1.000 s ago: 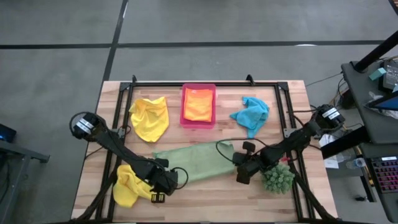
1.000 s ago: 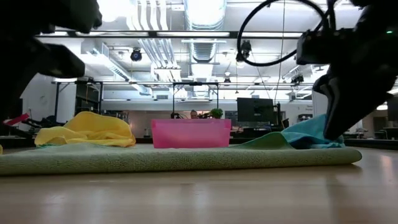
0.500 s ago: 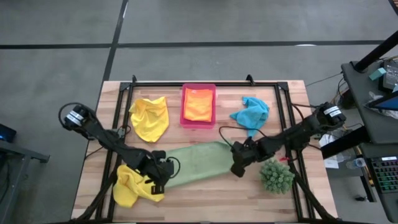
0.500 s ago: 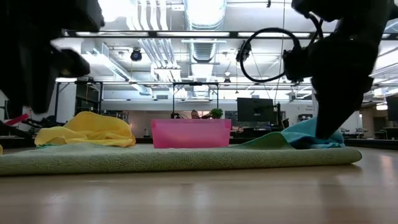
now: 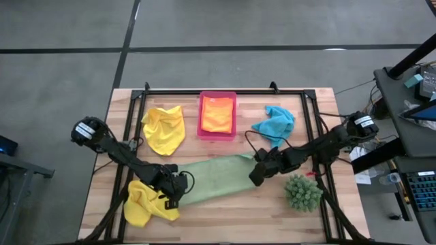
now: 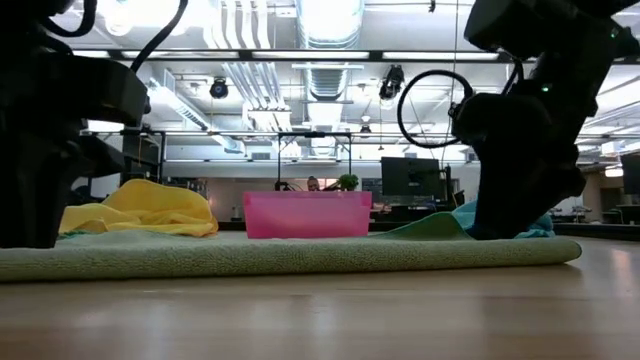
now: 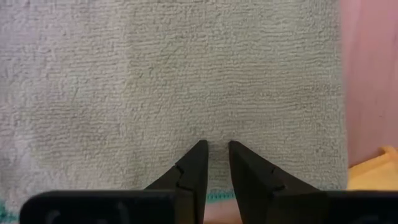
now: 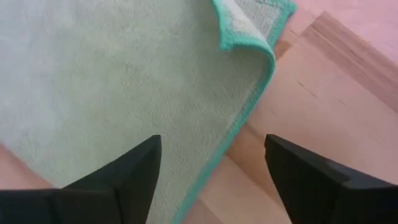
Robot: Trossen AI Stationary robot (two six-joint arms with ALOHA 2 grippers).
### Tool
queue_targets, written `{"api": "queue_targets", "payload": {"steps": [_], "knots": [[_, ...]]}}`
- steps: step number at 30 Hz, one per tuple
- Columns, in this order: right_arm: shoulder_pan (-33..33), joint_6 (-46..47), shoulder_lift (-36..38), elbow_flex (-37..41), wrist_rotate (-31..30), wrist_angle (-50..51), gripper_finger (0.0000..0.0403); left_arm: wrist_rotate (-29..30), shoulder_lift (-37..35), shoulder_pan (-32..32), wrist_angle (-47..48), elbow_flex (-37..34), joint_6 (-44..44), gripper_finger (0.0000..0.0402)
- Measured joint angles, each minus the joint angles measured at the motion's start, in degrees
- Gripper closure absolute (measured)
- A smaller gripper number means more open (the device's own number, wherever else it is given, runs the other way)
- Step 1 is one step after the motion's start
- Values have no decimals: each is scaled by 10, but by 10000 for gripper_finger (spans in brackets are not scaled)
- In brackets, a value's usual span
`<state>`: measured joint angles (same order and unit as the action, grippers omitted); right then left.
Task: Fold microfiber towels
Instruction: Fold the green towel
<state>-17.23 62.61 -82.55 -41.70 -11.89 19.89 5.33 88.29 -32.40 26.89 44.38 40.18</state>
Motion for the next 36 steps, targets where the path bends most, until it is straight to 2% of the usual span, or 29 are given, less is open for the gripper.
{"api": "queue_targets", "payload": {"steps": [9,18,27,36], "knots": [[4,20,-19,45,-1,-144,110,11,0,0,-1,-1,0,350],[12,-24,-39,46,15,-242,122,12,0,0,-13,-5,0,350],[33,-38,-39,47,5,-269,205,19,0,0,-26,-9,0,350],[34,-49,-55,47,3,-287,339,27,0,0,-28,-12,0,350]]}}
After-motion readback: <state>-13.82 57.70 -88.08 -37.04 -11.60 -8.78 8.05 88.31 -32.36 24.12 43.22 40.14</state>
